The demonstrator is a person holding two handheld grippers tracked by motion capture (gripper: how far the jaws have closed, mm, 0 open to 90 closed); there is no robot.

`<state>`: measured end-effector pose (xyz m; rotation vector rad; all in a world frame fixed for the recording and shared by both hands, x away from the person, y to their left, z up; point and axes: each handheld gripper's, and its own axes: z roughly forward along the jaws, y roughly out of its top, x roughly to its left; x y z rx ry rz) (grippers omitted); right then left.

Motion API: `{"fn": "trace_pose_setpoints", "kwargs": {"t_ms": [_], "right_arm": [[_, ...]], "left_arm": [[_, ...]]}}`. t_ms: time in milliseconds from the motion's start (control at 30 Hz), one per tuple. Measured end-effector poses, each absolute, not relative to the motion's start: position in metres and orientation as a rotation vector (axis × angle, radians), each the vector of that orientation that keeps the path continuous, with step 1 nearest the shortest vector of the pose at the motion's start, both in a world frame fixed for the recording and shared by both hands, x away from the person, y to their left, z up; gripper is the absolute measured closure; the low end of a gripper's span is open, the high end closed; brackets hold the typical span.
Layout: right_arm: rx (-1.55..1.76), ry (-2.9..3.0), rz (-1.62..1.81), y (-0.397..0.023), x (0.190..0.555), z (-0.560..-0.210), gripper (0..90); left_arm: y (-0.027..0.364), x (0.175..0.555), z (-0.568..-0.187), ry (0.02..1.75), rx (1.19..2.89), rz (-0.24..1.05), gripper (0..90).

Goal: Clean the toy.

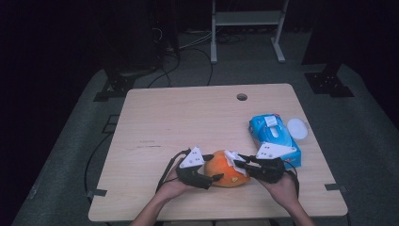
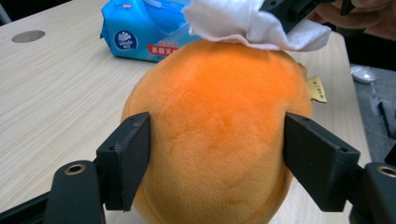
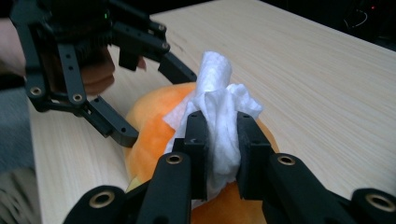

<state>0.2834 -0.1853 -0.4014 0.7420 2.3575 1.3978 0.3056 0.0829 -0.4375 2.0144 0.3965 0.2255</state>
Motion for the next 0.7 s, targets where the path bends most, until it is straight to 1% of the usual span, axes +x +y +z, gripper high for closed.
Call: {"fn": "trace_pose_setpoints", "kwargs": {"t_ms": [133, 233, 367, 467, 533, 600, 700], "right_arm": [[0.780, 2.368, 1.381, -0.195, 0.287, -0.406, 76.3], [0.827, 2.357, 1.376, -0.202, 0.290, -0.407, 76.3], [0.780, 2.354, 1.393, -0.193, 0.286, -0.402, 76.2], [0.779, 2.378, 1.381, -0.191, 0.288, -0.405, 76.2], [0.790, 2.390, 1.379, -0.194, 0.290, -0.406, 76.2], [0.809, 2.405, 1.386, -0.200, 0.290, -0.407, 76.2], [0.835, 2.414, 1.414, -0.206, 0.291, -0.409, 76.2]], "left_arm": [[0.087, 0.310, -0.440, 0.436, 1.981, 0.173, 20.5], [0.085, 0.309, -0.439, 0.413, 1.987, 0.183, 23.8], [0.084, 0.308, -0.438, 0.395, 2.003, 0.197, 23.3], [0.088, 0.313, -0.438, 0.436, 1.992, 0.152, 17.6], [0.089, 0.317, -0.439, 0.499, 1.988, 0.093, 10.7], [0.091, 0.320, -0.441, 0.523, 1.979, 0.060, 8.8], [0.089, 0.323, -0.447, 0.554, 1.963, -0.011, 8.9]]}}
